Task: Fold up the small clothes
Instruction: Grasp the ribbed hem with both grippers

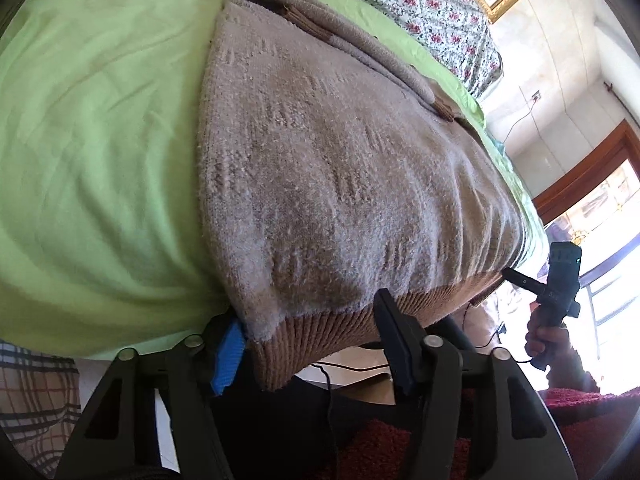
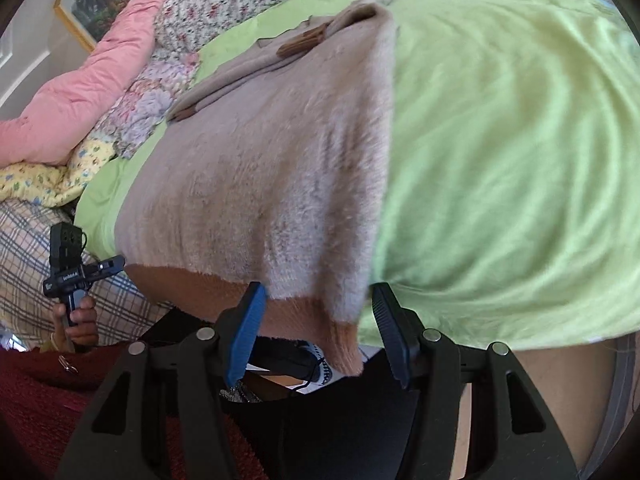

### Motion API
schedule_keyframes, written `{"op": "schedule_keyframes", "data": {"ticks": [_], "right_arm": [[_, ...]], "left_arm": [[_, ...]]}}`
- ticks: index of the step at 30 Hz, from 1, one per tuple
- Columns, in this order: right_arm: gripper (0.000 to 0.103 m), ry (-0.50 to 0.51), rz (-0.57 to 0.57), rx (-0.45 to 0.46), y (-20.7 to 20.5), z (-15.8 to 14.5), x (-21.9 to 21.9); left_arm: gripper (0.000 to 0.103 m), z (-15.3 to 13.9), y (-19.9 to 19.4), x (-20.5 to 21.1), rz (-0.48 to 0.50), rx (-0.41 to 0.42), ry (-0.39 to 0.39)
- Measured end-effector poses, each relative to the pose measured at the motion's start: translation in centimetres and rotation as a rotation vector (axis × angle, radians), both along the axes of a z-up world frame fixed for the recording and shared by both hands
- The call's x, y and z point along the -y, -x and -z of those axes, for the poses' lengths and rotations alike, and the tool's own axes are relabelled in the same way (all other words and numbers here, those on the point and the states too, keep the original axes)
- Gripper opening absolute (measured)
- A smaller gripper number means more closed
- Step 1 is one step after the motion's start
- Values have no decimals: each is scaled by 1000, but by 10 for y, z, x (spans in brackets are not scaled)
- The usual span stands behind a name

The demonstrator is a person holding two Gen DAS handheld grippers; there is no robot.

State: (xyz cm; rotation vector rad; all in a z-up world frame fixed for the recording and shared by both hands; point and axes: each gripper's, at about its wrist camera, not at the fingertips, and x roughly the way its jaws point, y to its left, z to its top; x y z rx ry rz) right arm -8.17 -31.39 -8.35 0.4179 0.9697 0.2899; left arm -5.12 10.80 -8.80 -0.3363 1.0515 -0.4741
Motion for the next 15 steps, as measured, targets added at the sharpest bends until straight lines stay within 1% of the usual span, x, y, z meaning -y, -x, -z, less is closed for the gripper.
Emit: {"op": "schedule_keyframes", "data": {"ticks": [1,2,3,4,5,7,11,15], "right_arm": [[51,5,-14,3,0,1,-2],[37,10,-28,6,0,1,-4],[30,6,-39,6,1,2,-5],[18,-6,-46,10,2,1,-6],[13,-13,-56,20,5,-1,-6],[11,-23,-73,30,8,-5,-7],[10,-87,-103,62,15,-21,-5],[10,-173,-108,121,16,-42,0]], "left_arm": [[44,0,1,0,1,4,-11],[33,0,2,-1,3,6,-19],[25,1,2,-3,8,4,-15],[9,2,2,-6,14,-2,-6],[8,2,3,-8,19,-5,3],[6,-2,8,-11,33,13,10],[6,-20,19,-14,72,69,36],[6,-47,20,-18,71,132,107]]}}
